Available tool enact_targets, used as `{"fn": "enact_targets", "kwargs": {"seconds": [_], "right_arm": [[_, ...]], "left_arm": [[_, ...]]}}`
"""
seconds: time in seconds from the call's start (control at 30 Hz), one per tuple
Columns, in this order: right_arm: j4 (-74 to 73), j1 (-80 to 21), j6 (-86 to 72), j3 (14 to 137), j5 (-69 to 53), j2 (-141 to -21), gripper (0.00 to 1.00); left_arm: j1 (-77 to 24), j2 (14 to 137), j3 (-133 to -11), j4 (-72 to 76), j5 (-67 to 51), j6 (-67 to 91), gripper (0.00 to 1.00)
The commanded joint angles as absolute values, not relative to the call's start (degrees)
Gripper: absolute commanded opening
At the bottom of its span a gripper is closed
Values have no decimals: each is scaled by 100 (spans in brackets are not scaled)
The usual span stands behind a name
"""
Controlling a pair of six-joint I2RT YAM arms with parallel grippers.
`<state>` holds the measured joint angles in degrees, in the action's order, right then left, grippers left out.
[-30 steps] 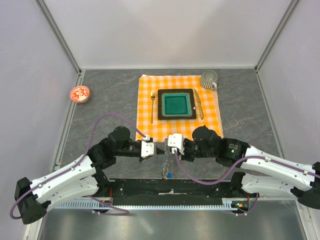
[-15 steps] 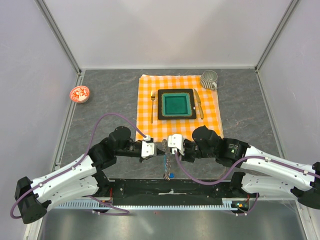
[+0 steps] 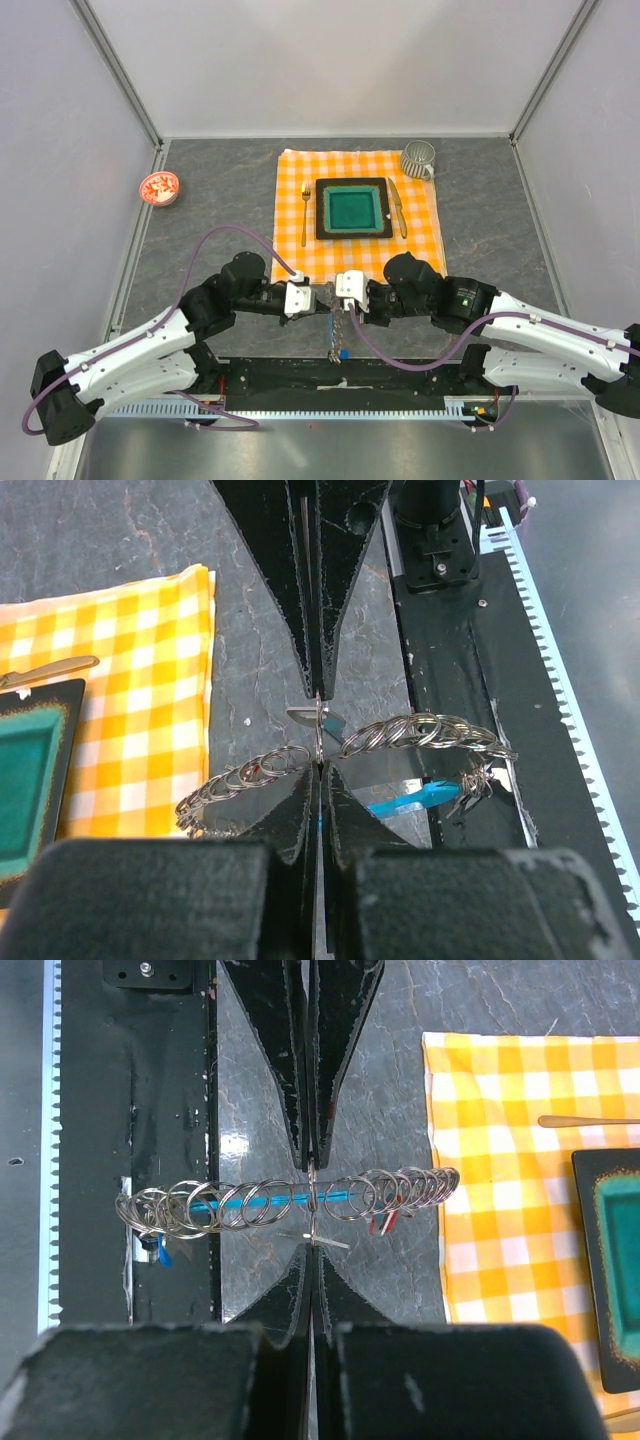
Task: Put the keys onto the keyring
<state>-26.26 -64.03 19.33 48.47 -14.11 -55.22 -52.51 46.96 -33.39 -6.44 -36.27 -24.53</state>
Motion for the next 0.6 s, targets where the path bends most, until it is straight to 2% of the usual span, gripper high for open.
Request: {"fn": "enact_targets", "kwargs": {"seconds": [0.0, 0.57], "right_arm": [[-2153, -6469, 2004, 4904, -1635, -5449, 0], [-2127, -6486, 1986, 4887, -1714, -5502, 0]], "left_arm": [[-5274, 4729, -3639, -404, -3902, -2610, 2], [-5273, 4650, -3604, -308, -3700, -2531, 2]]}}
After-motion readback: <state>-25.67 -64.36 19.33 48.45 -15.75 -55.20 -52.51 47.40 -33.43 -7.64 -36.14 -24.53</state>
